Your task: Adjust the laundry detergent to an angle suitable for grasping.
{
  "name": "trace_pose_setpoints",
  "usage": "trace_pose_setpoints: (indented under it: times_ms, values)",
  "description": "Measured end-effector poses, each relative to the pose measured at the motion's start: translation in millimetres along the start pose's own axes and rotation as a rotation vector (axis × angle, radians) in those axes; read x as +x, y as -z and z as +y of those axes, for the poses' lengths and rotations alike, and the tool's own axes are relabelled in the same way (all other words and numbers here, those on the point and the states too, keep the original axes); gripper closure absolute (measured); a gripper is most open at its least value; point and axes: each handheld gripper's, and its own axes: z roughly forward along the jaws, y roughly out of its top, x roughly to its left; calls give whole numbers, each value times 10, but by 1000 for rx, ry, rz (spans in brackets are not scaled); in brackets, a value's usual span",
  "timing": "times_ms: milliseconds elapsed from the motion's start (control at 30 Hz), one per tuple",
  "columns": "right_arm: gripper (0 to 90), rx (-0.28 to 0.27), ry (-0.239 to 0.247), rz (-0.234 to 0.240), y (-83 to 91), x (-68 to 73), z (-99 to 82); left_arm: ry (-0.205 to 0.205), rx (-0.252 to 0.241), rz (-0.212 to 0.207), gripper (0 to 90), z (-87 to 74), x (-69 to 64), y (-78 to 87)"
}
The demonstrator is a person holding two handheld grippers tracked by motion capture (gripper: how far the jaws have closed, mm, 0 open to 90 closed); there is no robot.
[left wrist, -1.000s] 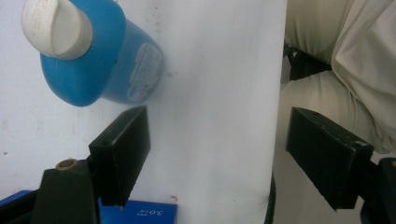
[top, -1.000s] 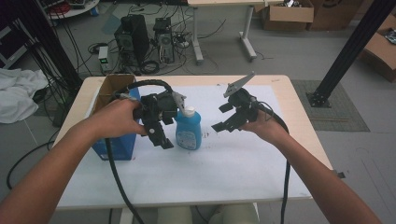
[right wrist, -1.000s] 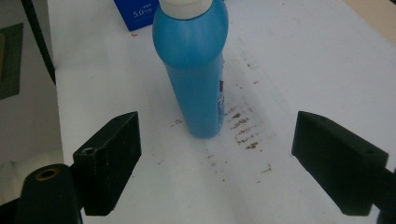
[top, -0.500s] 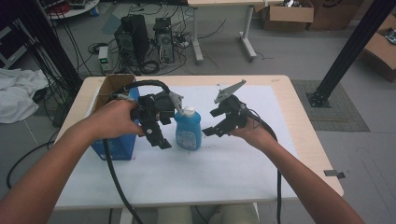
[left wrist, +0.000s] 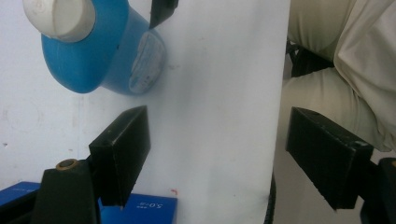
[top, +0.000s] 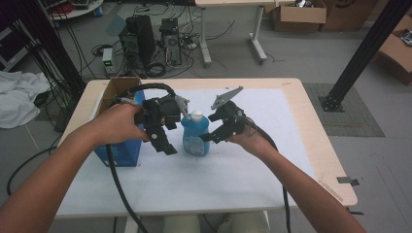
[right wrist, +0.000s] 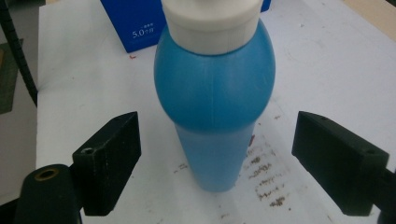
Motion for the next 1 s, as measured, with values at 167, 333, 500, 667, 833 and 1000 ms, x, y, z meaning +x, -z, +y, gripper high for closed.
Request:
trace_pose_setpoints:
  times_ms: [167, 333, 500, 667, 833, 1000]
  values:
    - [155, -14, -11, 16, -88, -3, 10, -8, 9, 1, 228, -10, 13, 5]
    - [155, -22, -7, 16, -176, 17, 32, -8, 11, 0, 228, -17, 22, 0]
    - [181, -30, 8, 9, -255, 39, 54, -7, 11, 0, 228, -20, 25, -5]
    - [273, -47, 23, 7, -294, 46, 72, -7, 12, -1, 228, -17, 29, -8]
    - [401, -67, 28, -22, -299, 29, 62, -4, 10, 0, 228, -21, 34, -11]
    - [424, -67, 51, -53, -293, 65, 68, 0, 8, 1, 229, -27, 45, -14]
